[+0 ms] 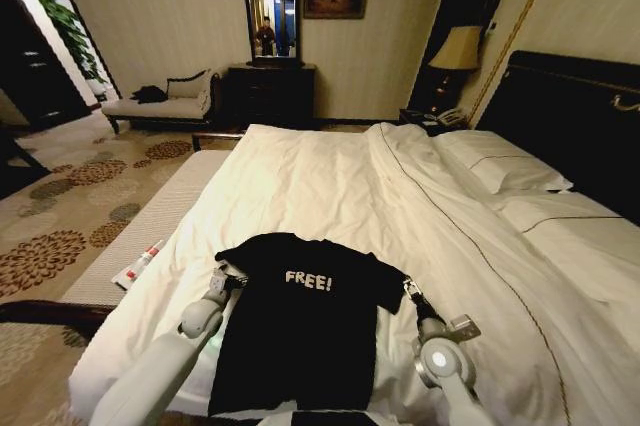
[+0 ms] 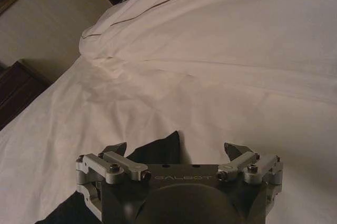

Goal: Fold the clothes on the bed.

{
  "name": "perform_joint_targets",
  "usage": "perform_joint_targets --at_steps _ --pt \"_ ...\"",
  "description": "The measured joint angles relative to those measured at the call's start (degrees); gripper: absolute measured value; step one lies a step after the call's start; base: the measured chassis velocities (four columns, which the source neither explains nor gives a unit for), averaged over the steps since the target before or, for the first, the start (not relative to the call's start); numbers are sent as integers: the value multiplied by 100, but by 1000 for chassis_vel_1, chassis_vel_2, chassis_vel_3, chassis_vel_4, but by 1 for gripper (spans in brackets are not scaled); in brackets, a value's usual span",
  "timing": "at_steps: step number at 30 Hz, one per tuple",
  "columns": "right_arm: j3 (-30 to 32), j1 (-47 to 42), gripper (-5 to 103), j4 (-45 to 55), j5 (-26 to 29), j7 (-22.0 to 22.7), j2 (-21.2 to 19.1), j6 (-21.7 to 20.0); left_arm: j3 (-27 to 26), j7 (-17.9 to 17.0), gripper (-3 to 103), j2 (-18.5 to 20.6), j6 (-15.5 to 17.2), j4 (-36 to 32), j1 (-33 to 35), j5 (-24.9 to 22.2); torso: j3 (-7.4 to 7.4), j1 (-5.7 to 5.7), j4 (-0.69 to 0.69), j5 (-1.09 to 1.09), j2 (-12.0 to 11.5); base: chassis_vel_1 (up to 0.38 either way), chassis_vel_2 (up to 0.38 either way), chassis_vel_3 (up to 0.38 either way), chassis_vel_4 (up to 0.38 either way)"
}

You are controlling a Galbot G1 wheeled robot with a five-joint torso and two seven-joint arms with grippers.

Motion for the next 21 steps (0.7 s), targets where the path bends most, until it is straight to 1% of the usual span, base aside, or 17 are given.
perform_joint_targets --at_steps 5,8,9,11,14,17,18,21 --pt "1 -22 100 5 -16 2 0 0 -204 -13 100 6 -54 -180 -6 -133 -1 -1 1 0 0 0 0 0 0" --pt "-5 -36 100 15 -37 3 3 0 -464 -87 100 97 -71 -544 5 -349 0 0 1 1 0 0 0 0 0" --pt "-5 -36 100 15 -37 3 3 0 -464 -87 100 97 -71 -544 5 -349 0 0 1 1 0 0 0 0 0" --pt "-11 -36 100 32 -48 5 10 0 -627 -132 100 159 -72 -770 33 -441 0 0 1 1 0 0 0 0 0" --pt "-17 -45 100 48 -61 5 17 0 -775 -163 100 202 -72 -928 64 -475 -1 0 2 1 0 0 0 0 0" --pt "-22 -90 100 72 -95 7 24 0 -1058 -213 100 269 -70 -1110 124 -485 -1 0 1 1 0 0 0 0 0" --pt "-22 -90 100 72 -95 7 24 0 -1058 -213 100 269 -70 -1110 124 -485 -1 0 1 1 0 0 0 0 0" --pt "-17 -132 100 101 -111 7 26 5 -1339 -239 100 353 -28 -1303 207 -563 -1 0 1 1 0 0 0 0 0"
